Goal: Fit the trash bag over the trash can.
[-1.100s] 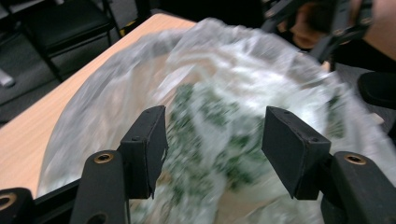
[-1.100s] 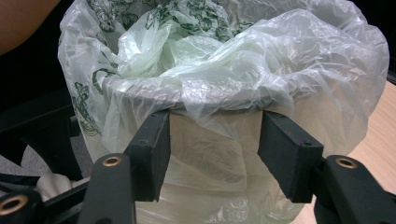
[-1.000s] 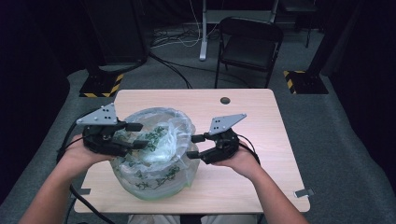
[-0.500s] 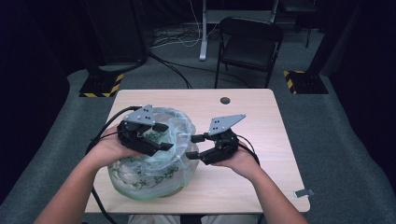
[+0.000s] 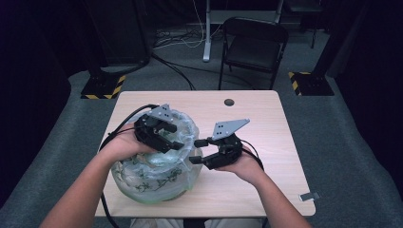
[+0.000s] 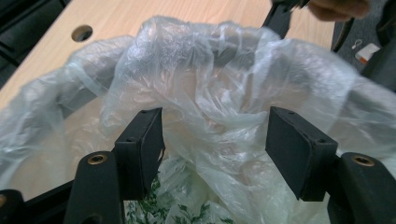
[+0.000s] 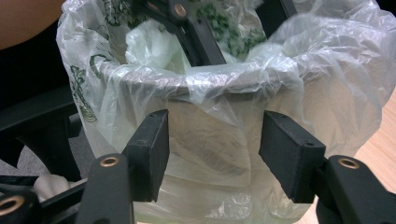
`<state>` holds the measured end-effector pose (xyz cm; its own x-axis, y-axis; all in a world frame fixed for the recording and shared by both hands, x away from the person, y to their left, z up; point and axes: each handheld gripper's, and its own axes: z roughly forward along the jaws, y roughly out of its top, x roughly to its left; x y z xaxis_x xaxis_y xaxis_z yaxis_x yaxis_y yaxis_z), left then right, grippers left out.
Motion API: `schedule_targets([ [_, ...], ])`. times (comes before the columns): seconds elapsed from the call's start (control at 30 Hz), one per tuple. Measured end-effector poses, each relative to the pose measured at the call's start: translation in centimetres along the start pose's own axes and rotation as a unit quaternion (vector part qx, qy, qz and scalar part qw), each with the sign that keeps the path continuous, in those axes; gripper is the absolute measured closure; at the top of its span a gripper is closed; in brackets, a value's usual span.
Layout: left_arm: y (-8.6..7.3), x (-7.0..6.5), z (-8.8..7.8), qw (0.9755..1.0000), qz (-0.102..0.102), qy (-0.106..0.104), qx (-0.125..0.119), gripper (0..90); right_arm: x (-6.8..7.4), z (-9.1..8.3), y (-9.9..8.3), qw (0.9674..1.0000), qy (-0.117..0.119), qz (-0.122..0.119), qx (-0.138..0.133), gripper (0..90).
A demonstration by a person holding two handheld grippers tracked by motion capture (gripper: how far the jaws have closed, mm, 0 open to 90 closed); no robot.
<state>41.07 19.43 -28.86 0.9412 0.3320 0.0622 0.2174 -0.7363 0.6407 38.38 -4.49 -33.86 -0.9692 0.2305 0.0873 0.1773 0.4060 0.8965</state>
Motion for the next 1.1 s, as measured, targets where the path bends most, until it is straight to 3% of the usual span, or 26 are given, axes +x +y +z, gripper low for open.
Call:
schedule_targets([
  [0.23,0.1,0.3,1.7,0.9993,-0.002,-0.010,0.037,35.3,0.0,-0.1,-0.2,1.0000,0.002,0.003,-0.005,42.5],
  [0.5,-0.1,0.6,3.3,0.9968,0.000,-0.018,0.078,34.2,0.0,0.1,-0.5,1.0000,0.005,0.005,-0.002,44.6],
  [0.6,-0.2,0.6,3.8,0.9963,-0.005,-0.021,0.084,34.1,0.1,0.0,-0.5,1.0000,0.005,0.005,-0.002,44.8],
  [0.83,-0.4,0.7,5.0,0.9924,-0.002,-0.028,0.120,34.5,0.1,0.1,-0.5,1.0000,0.006,0.004,-0.001,44.9],
  [1.1,-0.6,0.8,6.1,0.9879,-0.015,-0.046,0.147,36.1,0.2,0.1,-0.5,1.0000,0.006,0.004,0.000,44.9],
])
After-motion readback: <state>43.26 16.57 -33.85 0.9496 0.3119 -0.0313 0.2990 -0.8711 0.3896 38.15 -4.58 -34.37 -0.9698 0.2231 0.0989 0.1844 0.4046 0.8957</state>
